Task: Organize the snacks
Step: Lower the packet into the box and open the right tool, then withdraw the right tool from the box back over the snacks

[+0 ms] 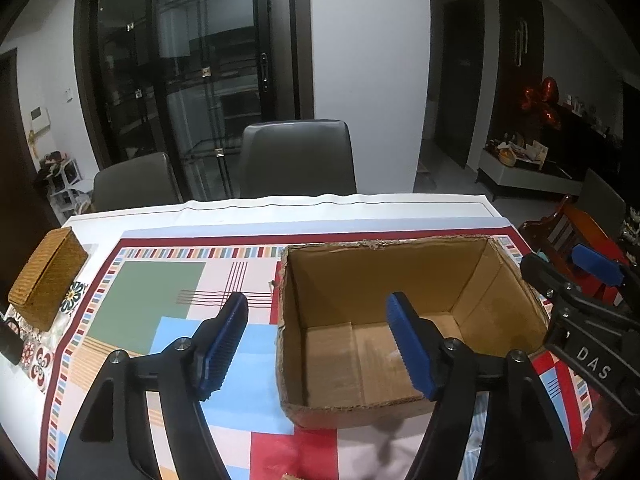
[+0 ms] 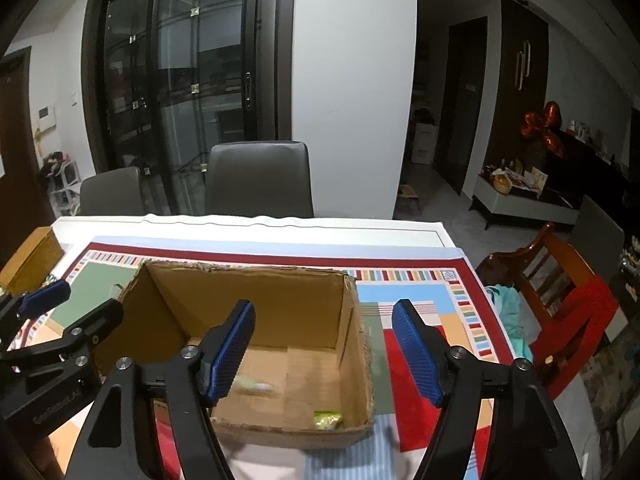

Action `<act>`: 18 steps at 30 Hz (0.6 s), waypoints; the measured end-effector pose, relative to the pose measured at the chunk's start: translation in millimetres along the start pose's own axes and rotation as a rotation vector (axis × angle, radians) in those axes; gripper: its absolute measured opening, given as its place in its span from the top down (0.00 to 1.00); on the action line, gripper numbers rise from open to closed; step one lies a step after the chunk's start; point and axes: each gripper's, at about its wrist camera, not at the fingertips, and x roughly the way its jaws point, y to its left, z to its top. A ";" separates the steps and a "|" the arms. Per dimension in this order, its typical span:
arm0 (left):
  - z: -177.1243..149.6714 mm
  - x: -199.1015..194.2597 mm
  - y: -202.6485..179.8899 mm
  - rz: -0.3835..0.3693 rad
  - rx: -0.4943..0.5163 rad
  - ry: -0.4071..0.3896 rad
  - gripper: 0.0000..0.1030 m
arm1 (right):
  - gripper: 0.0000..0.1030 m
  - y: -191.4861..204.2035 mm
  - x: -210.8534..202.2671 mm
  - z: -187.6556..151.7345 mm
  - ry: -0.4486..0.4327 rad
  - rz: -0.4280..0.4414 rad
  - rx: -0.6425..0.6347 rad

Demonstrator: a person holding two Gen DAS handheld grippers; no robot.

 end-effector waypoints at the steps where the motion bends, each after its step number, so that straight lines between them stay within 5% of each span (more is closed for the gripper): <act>1: -0.5 -1.8 0.4 0.001 -0.001 -0.001 0.30 | 0.30 -0.3 -1.9 0.4 -0.002 -0.002 0.001; 18: -6.1 -34.5 2.8 0.019 -0.011 -0.030 0.29 | 0.30 -3.5 -30.5 -8.8 -0.044 -0.014 0.001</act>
